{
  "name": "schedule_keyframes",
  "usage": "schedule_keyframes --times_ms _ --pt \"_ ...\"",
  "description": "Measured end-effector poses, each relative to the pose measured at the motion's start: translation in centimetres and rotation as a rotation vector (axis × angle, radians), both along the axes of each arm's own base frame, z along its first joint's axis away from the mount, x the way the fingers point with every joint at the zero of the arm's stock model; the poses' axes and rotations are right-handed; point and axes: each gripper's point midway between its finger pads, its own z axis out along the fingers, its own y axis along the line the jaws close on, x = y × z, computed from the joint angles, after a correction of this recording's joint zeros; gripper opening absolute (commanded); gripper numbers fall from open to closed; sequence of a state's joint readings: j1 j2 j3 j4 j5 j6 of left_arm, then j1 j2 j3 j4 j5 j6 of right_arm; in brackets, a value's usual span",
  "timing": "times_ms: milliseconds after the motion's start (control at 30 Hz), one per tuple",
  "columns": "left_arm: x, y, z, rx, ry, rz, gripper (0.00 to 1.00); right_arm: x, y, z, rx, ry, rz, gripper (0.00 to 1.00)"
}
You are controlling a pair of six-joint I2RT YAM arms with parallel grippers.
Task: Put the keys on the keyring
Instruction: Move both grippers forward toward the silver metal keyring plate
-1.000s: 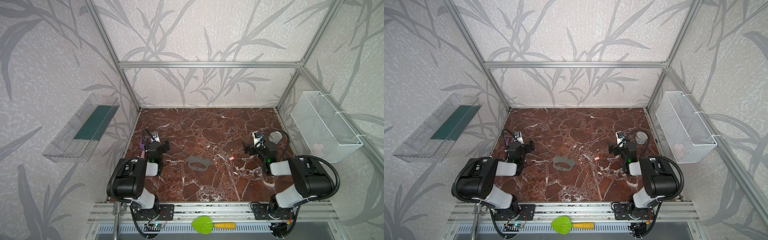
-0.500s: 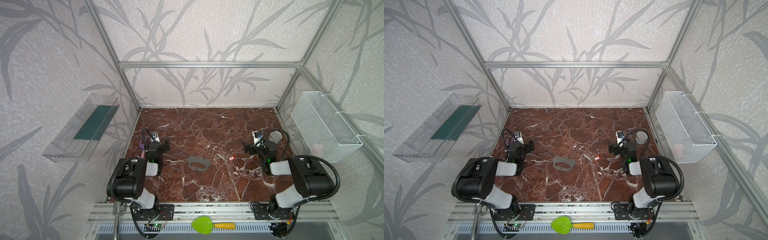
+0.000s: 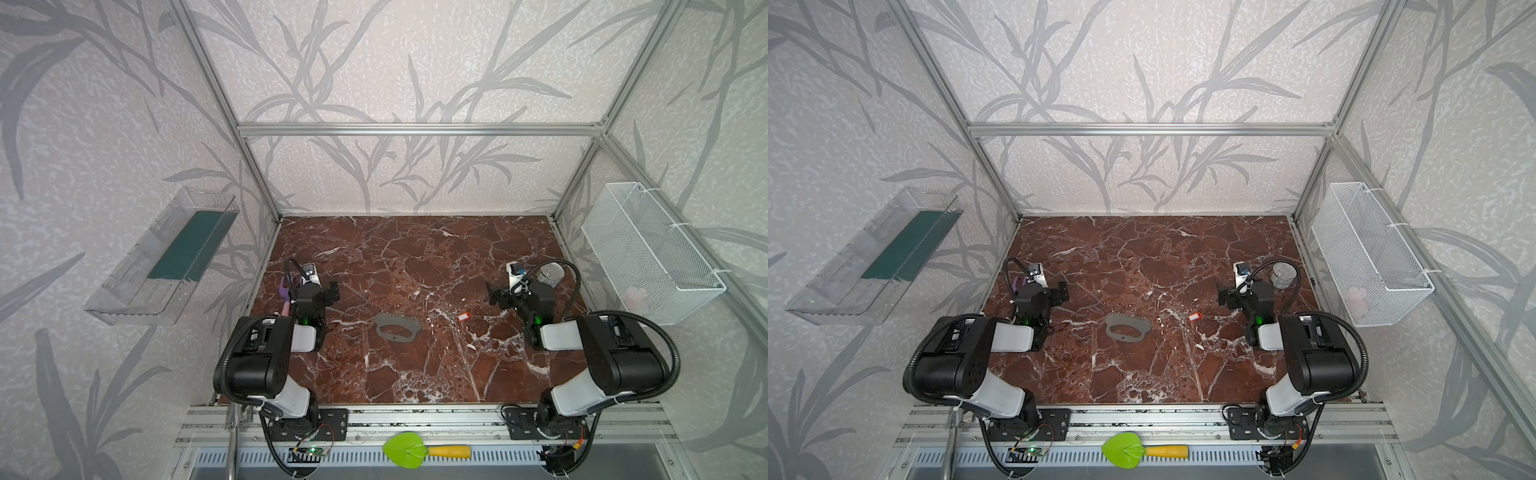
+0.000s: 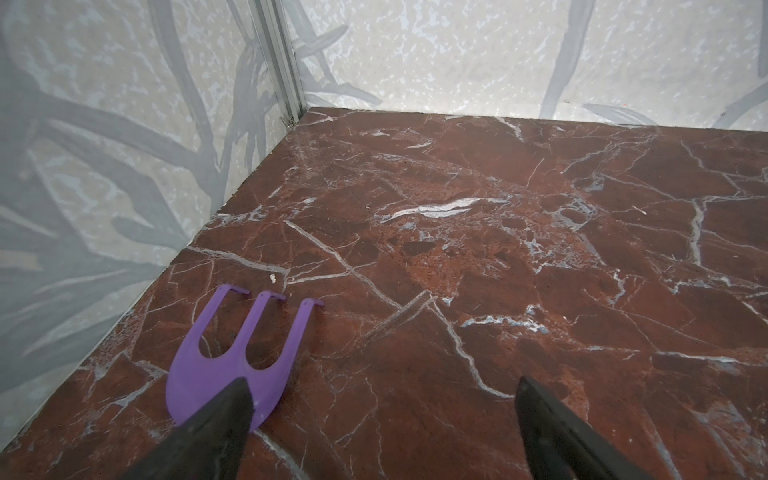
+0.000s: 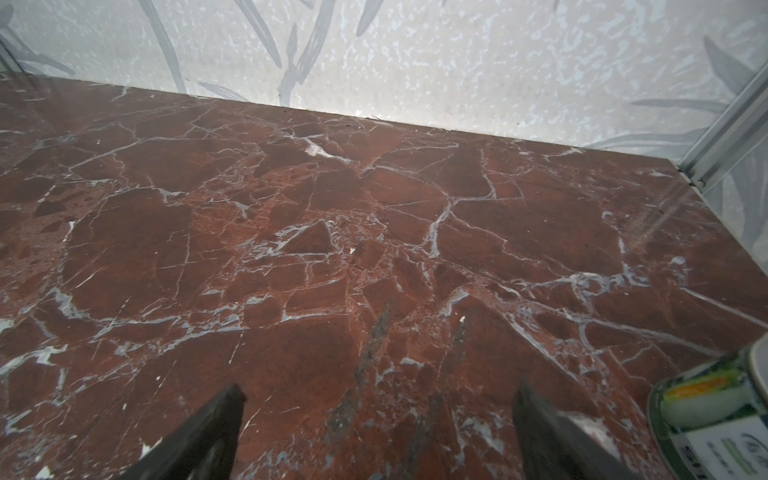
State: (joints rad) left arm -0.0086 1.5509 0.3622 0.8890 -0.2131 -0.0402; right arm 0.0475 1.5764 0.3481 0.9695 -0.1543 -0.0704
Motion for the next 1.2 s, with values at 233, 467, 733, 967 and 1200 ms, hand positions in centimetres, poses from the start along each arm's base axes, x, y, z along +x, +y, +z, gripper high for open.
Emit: schedule_keyframes --times_ms 233,467,733,967,1200 --pt "3.2 -2.7 12.8 -0.058 -0.101 -0.099 0.99 0.5 -2.2 9.7 -0.005 -0.101 -0.144 0.99" --pt "1.1 -5.5 20.9 -0.245 -0.199 -0.17 0.99 -0.2 1.0 20.4 0.101 -0.227 -0.095 0.99" --pt "-2.2 -8.4 16.1 -0.413 0.038 -0.183 0.99 -6.3 17.5 10.1 0.008 0.197 0.361 0.76" --pt "-5.6 -9.9 15.7 -0.451 0.069 -0.206 0.99 -11.8 21.5 5.5 -0.043 0.398 0.497 0.53" --pt "-5.6 -9.9 14.0 -0.454 0.121 -0.179 0.99 -13.4 23.2 -0.5 -0.139 0.584 0.537 0.37"
